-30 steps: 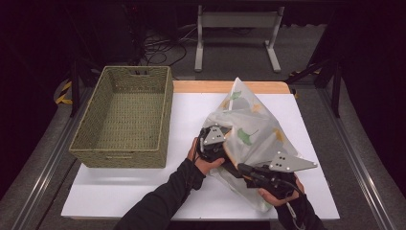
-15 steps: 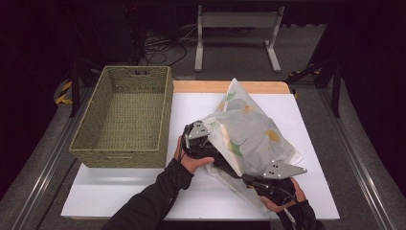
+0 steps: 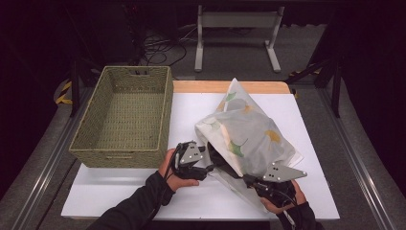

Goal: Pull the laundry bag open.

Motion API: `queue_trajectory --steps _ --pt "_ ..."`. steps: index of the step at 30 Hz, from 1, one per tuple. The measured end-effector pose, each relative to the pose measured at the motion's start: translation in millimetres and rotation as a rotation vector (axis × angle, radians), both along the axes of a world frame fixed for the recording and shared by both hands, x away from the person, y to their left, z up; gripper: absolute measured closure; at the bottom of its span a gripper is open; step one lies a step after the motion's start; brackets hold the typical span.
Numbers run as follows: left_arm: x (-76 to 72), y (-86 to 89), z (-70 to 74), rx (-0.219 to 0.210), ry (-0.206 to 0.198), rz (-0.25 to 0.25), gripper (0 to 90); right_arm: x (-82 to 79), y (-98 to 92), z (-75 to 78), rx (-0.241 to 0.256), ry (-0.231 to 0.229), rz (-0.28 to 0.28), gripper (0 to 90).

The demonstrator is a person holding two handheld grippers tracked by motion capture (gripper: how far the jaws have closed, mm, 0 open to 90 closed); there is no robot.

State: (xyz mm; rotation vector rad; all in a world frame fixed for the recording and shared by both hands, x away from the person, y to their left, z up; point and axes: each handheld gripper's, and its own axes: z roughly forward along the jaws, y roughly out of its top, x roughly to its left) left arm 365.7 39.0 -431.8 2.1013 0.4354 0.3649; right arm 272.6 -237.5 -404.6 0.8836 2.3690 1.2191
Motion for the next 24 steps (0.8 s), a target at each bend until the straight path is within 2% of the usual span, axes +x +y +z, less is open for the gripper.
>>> queue_trajectory --steps 2,3,4,5,6,7,8,9,10,11,13,14,16,20,23,24 --pt "4.6 -7.6 -0.3 0.010 -0.018 0.026 32.3 0.0 -1.1 0.1 0.007 0.002 0.009 88.3" --pt "9.4 -11.1 -1.4 0.021 -0.022 0.071 31.6 -0.1 -2.5 0.6 0.015 0.003 0.010 88.3" --pt "9.4 -11.1 -1.4 0.021 -0.022 0.071 30.8 -0.1 -2.5 0.6 0.015 0.003 0.010 88.3" --pt "14.9 -11.1 -2.9 0.012 0.001 0.097 30.8 -0.5 -3.9 1.4 0.016 0.002 0.011 88.3" --pt "19.3 -9.3 -4.3 0.007 0.018 0.098 36.8 -1.2 -5.6 2.7 0.017 -0.004 0.003 88.3" --pt "22.3 -7.2 -6.0 0.011 0.034 0.098 47.4 -1.7 -7.1 3.7 0.027 -0.004 0.004 88.4" --pt "24.6 -2.5 -7.6 0.006 0.062 0.076 55.2 -2.2 -9.0 4.9 0.032 -0.009 0.002 88.4" --pt "24.7 1.1 -7.8 0.012 0.068 0.065 74.6 -2.9 -11.4 6.5 0.043 -0.015 -0.004 88.4" --pt "23.3 4.0 -6.9 0.028 0.059 0.065 82.3 -3.2 -13.3 7.5 0.044 -0.015 -0.010 88.3" --pt "21.2 7.2 -4.9 0.036 0.057 0.057 83.5 -3.4 -15.0 7.9 0.048 -0.016 -0.014 88.3" --pt "11.2 15.4 2.6 0.053 0.044 0.034 86.0 -3.6 -18.3 8.2 0.057 -0.015 -0.026 88.4" --pt "11.2 15.4 2.6 0.053 0.044 0.034 86.3 -3.6 -18.3 8.2 0.057 -0.015 -0.026 88.4" --pt "-0.7 23.1 7.8 0.057 0.027 0.023 86.3 -4.5 -19.8 9.2 0.060 -0.018 -0.030 88.4" --pt "-28.4 45.5 13.9 0.048 0.020 0.027 86.6 -6.2 -19.3 12.3 0.078 -0.026 -0.021 88.4" --pt "-46.7 57.3 7.6 0.040 0.060 0.013 86.6 -6.6 -14.5 11.4 0.075 -0.021 -0.001 88.4" --pt "-53.7 58.7 3.8 0.063 0.058 0.004 86.5 -6.6 -12.5 10.4 0.070 -0.016 0.006 88.4"
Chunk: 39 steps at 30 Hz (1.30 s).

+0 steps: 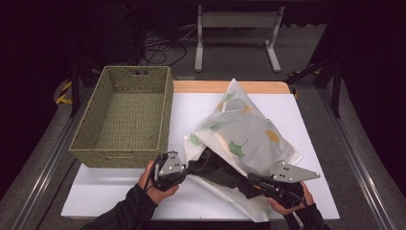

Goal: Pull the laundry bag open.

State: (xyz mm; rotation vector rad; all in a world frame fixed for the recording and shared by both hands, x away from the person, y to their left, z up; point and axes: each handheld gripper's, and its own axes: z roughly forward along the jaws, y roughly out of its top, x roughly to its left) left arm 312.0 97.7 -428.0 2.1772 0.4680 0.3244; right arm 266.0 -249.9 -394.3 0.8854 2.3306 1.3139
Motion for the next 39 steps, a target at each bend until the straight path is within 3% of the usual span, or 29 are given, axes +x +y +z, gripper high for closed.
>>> queue_trajectory --steps 1,4,6,7,10,15,19,20,21,22,23,27,30,32,33,35,37,39 --pt "-6.5 1.0 -4.8 0.012 -0.003 -0.001 86.1 0.0 2.1 -1.2 -0.005 0.005 0.009 88.5" --pt "-10.4 5.8 -8.9 -0.007 0.010 0.005 78.1 -0.9 8.0 -3.6 -0.018 0.010 0.027 88.4" --pt "-10.0 12.5 -4.2 -0.038 0.002 0.016 59.4 -2.1 10.2 -3.8 -0.022 0.006 0.031 88.4" --pt "-10.7 21.2 3.5 -0.099 -0.011 0.011 52.4 -3.5 10.8 -3.4 -0.022 0.001 0.031 88.3" --pt "-12.9 25.2 10.5 -0.114 -0.045 0.017 42.4 -3.1 10.6 -3.4 -0.016 0.001 0.030 88.3" --pt "-17.0 20.4 22.1 -0.105 -0.136 0.044 32.2 -2.3 16.6 -3.6 -0.023 -0.007 0.031 87.5" --pt "-15.6 20.4 28.4 -0.120 -0.139 0.025 33.3 -1.6 19.8 -3.2 -0.028 -0.011 0.032 87.0" --pt "-15.2 19.3 29.1 -0.122 -0.132 -0.001 36.4 -0.8 21.1 -3.4 -0.030 -0.011 0.032 86.8" --pt "-13.4 14.9 28.5 -0.084 -0.115 -0.030 39.6 -0.3 22.1 -3.5 -0.031 -0.010 0.032 86.7" --pt "-10.1 9.0 25.3 -0.029 -0.085 -0.051 37.2 0.5 23.6 -3.8 -0.031 -0.009 0.035 86.6" --pt "-10.1 9.0 25.3 -0.029 -0.085 -0.051 34.5 0.8 25.0 -3.9 -0.035 -0.007 0.037 86.5" --pt "3.6 -9.9 6.8 0.030 0.002 -0.080 29.7 1.4 27.9 -4.5 -0.041 -0.003 0.045 86.2" --pt "12.5 -29.1 2.3 0.096 0.002 -0.090 28.7 3.1 30.9 -6.7 -0.052 0.006 0.052 85.8" --pt "22.9 -40.8 -3.3 0.125 0.038 -0.076 32.4 3.8 33.1 -8.6 -0.066 0.008 0.053 85.5" --pt "22.9 -40.8 -3.3 0.125 0.038 -0.076 35.3 4.1 34.1 -9.7 -0.072 0.010 0.054 85.4" --pt "35.4 -59.6 -12.1 0.136 0.093 -0.094 37.4 4.6 35.8 -11.9 -0.081 0.014 0.059 85.2" --pt "32.0 -72.3 -12.9 0.117 0.105 -0.158 40.4 4.9 36.2 -12.8 -0.087 0.014 0.057 84.9" --pt "30.0 -76.5 -11.8 0.115 0.088 -0.176 37.3 5.7 35.8 -13.4 -0.088 0.013 0.055 84.9"
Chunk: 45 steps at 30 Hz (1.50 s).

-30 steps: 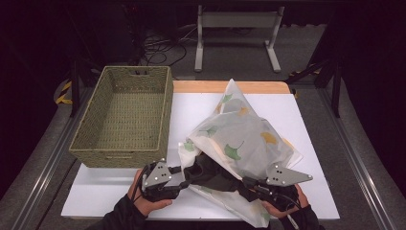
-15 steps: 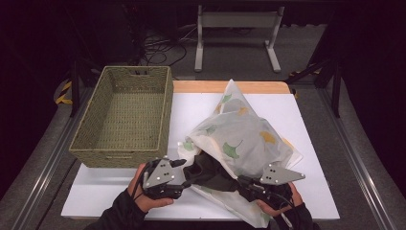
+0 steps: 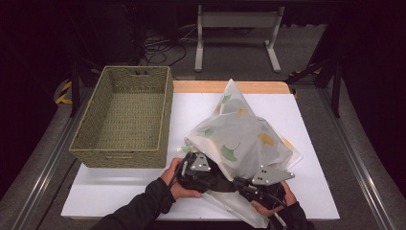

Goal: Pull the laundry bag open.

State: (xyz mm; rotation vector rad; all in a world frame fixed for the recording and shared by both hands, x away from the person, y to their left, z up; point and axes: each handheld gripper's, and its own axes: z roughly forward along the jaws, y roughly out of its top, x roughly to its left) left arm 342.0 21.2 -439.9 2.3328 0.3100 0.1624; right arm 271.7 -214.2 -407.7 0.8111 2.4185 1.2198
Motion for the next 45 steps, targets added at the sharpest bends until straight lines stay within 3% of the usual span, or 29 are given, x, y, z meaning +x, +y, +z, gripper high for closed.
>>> queue_trajectory --steps 1,3,5,9,11,15,17,20,21,26,29,31,33,34,36,40,43,45 --pt "-4.3 -8.3 2.5 -0.021 -0.007 -0.024 37.3 0.3 -0.5 -0.2 0.001 0.001 -0.003 84.9" --pt "-4.9 -16.2 3.7 -0.018 -0.010 -0.020 30.6 1.2 -1.5 -0.5 0.007 0.003 -0.010 85.0" --pt "-3.0 -25.0 3.2 -0.041 0.001 -0.020 28.9 1.3 -1.2 0.2 0.008 -0.001 -0.011 85.1" --pt "3.6 -46.6 -4.7 -0.003 -0.017 -0.009 27.9 0.8 -0.3 -0.2 0.007 0.003 -0.002 86.0" --pt "7.1 -53.8 -5.5 0.028 -0.048 0.017 35.8 1.1 -0.5 -0.6 0.010 0.010 0.001 86.5" --pt "17.8 -58.7 -0.8 0.035 -0.096 0.049 65.3 0.6 -1.7 1.8 0.036 0.016 0.009 87.4" --pt "18.8 -59.5 -1.5 0.034 -0.105 0.055 70.0 0.2 -1.7 2.8 0.048 0.018 0.017 87.6" --pt "25.8 -57.8 -5.4 -0.043 -0.102 0.119 74.5 -1.5 -1.5 6.0 0.069 0.016 0.031 88.2" --pt "25.8 -57.8 -5.4 -0.043 -0.102 0.119 74.9 -1.5 -1.5 6.0 0.069 0.016 0.031 88.2" --pt "44.4 -49.2 -14.1 -0.190 -0.066 0.280 75.8 -5.5 0.8 9.8 0.087 0.022 0.063 88.5" --pt "53.5 -40.7 -16.5 -0.238 -0.057 0.373 76.1 -4.5 0.5 5.9 0.073 0.046 0.067 88.5" --pt "64.4 -31.7 -18.3 -0.295 0.011 0.423 76.0 -4.5 1.1 2.6 0.047 0.049 0.065 88.5" --pt "65.2 -30.4 -18.4 -0.302 0.017 0.429 75.2 -4.5 1.4 1.1 0.028 0.044 0.056 88.5" --pt "63.4 -30.8 -17.7 -0.296 0.000 0.422 74.4 -4.4 1.0 0.3 0.014 0.036 0.048 88.5" --pt "59.8 -30.8 -16.7 -0.298 -0.016 0.379 71.2 -4.6 -0.6 -1.4 -0.038 0.002 0.022 88.3" --pt "51.3 -22.8 -13.3 -0.287 -0.055 0.309 53.3 -4.3 -7.7 0.0 -0.026 -0.021 -0.014 88.2" --pt "40.8 -8.5 -6.1 -0.264 -0.109 0.255 39.3 -4.1 -11.2 2.4 -0.007 -0.036 -0.033 88.2" --pt "38.7 -4.9 -3.1 -0.249 -0.108 0.240 31.6 -3.8 -12.1 3.0 -0.003 -0.043 -0.043 88.0"
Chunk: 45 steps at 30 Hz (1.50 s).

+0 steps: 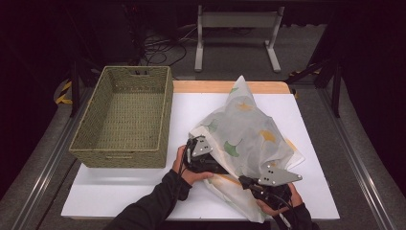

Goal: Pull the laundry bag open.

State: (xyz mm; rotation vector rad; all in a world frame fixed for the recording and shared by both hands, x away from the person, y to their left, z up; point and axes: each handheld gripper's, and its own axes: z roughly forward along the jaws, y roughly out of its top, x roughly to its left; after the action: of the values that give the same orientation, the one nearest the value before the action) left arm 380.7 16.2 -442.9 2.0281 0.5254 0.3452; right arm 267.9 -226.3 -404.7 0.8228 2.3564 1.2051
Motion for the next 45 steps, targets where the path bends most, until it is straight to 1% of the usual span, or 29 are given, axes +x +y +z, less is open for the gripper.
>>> queue_trajectory --steps 1,4,6,7,8,9,10,11,14,15,16,17,18,19,20,22,23,24,25,28,29,32,33,35,37,38,39,42,45 --pt "-5.7 9.2 7.3 0.023 -0.004 -0.022 28.0 -0.1 -0.2 0.5 0.003 -0.005 -0.005 87.9" --pt "-12.3 17.5 12.0 0.048 -0.006 -0.044 25.2 -0.7 -0.5 2.1 0.004 -0.013 -0.006 87.8" --pt "-18.7 24.2 13.5 0.073 -0.004 -0.077 25.8 -1.1 -0.9 3.0 0.010 -0.015 -0.008 87.8" --pt "-20.3 26.4 13.1 0.089 0.006 -0.094 29.0 -1.2 -1.2 3.5 0.016 -0.013 -0.008 87.8" --pt "-22.1 26.3 9.3 0.121 0.020 -0.114 31.4 -1.0 -0.9 3.4 0.017 -0.013 -0.007 87.8" --pt "-22.1 26.3 9.3 0.121 0.020 -0.114 34.8 -1.0 -0.9 3.4 0.017 -0.013 -0.007 87.8" --pt "-21.2 24.5 6.4 0.158 0.021 -0.116 34.8 -0.7 -0.5 3.2 0.015 -0.013 -0.002 87.8" --pt "-18.5 21.3 1.6 0.202 0.021 -0.097 35.4 -1.1 0.4 2.9 0.015 -0.006 0.000 87.8" --pt "-5.8 14.5 -12.7 0.222 0.093 -0.076 36.4 -1.1 3.0 1.0 0.003 -0.002 0.013 87.7" --pt "-5.8 14.5 -12.7 0.222 0.093 -0.076 42.0 -1.1 3.0 1.0 0.003 -0.002 0.013 87.7" --pt "-3.0 13.0 -15.0 0.218 0.103 -0.110 42.0 -0.6 3.2 0.2 0.000 0.001 0.014 87.7" --pt "-2.9 12.4 -14.5 0.213 0.093 -0.120 53.8 -0.1 3.1 -1.1 -0.004 0.002 0.014 87.6" --pt "-4.7 11.2 -11.6 0.208 0.065 -0.137 64.4 0.2 2.8 -1.6 -0.007 0.005 0.012 87.6" --pt "-6.9 9.9 -9.0 0.210 0.050 -0.142 71.5 0.5 2.6 -2.1 -0.004 0.007 0.011 87.6" --pt "-9.5 8.1 -3.8 0.205 0.038 -0.159 74.1 0.6 2.3 -1.9 -0.004 0.006 0.011 87.6" --pt "-13.4 5.9 6.3 0.167 0.024 -0.179 76.1 0.4 2.1 -0.8 0.005 0.004 0.010 87.4" --pt "-14.9 4.5 10.2 0.140 0.019 -0.181 74.2 0.1 2.5 0.1 0.007 -0.001 0.008 87.3" --pt "-14.9 4.5 10.2 0.140 0.019 -0.181 72.1 -0.1 2.9 0.8 0.011 -0.006 0.008 87.0" --pt "-16.5 1.1 15.8 0.123 0.018 -0.207 74.8 -0.4 2.9 1.7 0.014 -0.007 0.007 87.1" --pt "-16.1 -5.8 16.4 0.130 0.004 -0.211 80.3 -1.2 3.3 3.6 0.028 -0.012 0.010 87.4" --pt "-14.4 -11.0 15.2 0.127 0.016 -0.216 83.2 -1.9 3.9 4.9 0.032 -0.014 0.013 87.6" --pt "-10.8 -23.5 12.9 0.127 0.020 -0.209 85.0 -4.6 5.9 8.6 0.053 -0.020 0.032 87.9" --pt "-8.8 -28.4 12.0 0.136 0.009 -0.211 85.1 -5.1 6.0 9.3 0.058 -0.019 0.036 88.0" --pt "-4.5 -33.7 8.6 0.145 -0.001 -0.191 85.3 -6.6 6.2 11.0 0.076 -0.023 0.052 88.1" --pt "5.0 -35.4 2.3 0.107 0.029 -0.148 85.4 -7.8 6.6 11.9 0.089 -0.017 0.069 88.2" --pt "8.1 -35.3 0.3 0.102 0.030 -0.130 85.6 -8.1 7.2 11.4 0.092 -0.013 0.082 88.2" --pt "13.4 -34.1 -3.9 0.079 0.023 -0.095 85.5 -8.3 7.8 10.9 0.090 -0.007 0.088 88.2" --pt "23.3 -28.9 -10.6 0.006 0.049 -0.017 85.4 -8.1 10.9 6.8 0.062 0.009 0.105 88.3" --pt "27.8 -25.3 -12.5 -0.010 0.038 0.046 85.2 -5.4 12.2 1.5 0.029 0.027 0.102 88.4"
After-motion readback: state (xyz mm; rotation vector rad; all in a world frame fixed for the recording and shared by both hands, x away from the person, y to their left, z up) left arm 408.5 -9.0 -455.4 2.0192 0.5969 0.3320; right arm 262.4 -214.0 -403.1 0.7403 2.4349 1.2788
